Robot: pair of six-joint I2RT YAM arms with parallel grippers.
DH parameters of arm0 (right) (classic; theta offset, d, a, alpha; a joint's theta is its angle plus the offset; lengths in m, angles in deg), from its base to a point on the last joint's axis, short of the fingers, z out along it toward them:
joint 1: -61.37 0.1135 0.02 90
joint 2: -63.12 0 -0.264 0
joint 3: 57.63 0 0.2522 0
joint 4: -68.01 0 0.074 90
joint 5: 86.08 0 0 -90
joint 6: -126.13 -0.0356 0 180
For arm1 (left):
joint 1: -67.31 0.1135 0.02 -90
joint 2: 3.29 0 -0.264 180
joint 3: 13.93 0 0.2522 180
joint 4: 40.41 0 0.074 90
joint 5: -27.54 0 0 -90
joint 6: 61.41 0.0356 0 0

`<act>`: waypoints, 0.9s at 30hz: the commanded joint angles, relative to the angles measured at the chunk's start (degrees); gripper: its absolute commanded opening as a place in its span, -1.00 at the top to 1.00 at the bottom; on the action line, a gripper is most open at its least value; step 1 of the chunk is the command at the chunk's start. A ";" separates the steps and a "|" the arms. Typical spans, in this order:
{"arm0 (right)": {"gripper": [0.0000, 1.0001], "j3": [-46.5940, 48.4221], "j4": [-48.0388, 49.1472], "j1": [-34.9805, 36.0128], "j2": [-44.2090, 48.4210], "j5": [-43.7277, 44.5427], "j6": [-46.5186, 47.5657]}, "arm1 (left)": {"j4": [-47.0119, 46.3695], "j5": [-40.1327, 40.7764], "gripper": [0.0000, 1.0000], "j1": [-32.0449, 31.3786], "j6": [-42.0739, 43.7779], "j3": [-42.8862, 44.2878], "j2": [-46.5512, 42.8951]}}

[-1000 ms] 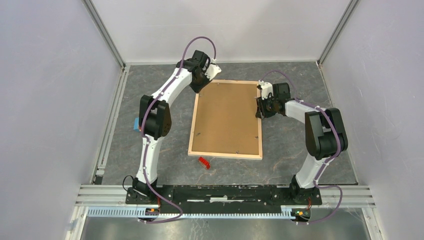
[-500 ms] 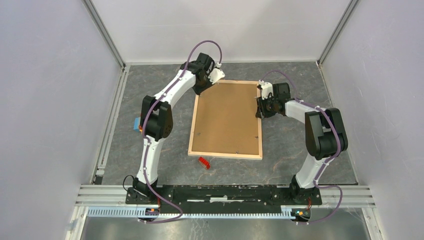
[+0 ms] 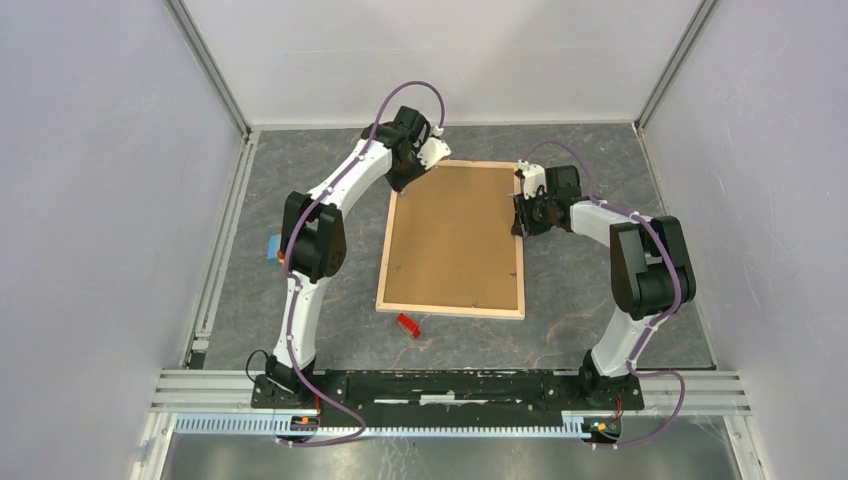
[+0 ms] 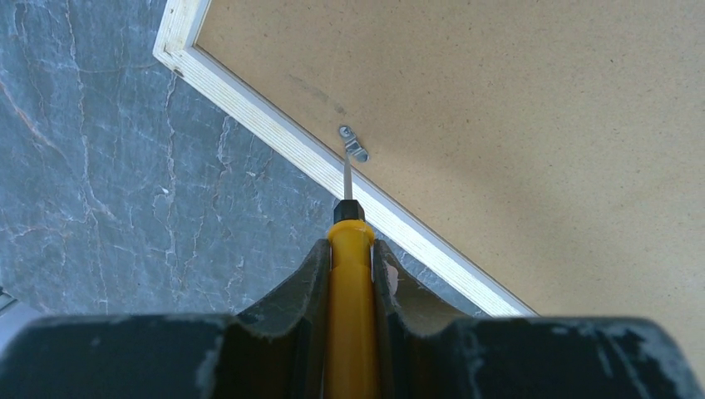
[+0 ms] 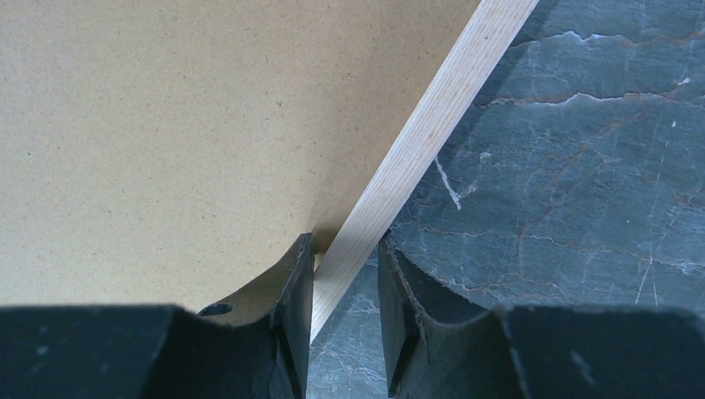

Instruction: Take the photo out of the frame

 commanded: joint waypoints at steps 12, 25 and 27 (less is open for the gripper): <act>0.29 -2.29 -3.79 1.43 -2.58 -3.96 0.81 | 1.10 -9.62 0.96 -1.32 -8.82 1.48 -0.51; 0.28 -2.42 -3.79 1.37 -2.31 -3.73 0.74 | -2.77 -5.82 0.96 -1.27 -12.67 1.46 0.15; 0.29 -2.38 -3.75 1.38 -2.33 -3.64 0.72 | -3.34 -6.19 0.96 -1.23 -13.58 1.66 -0.16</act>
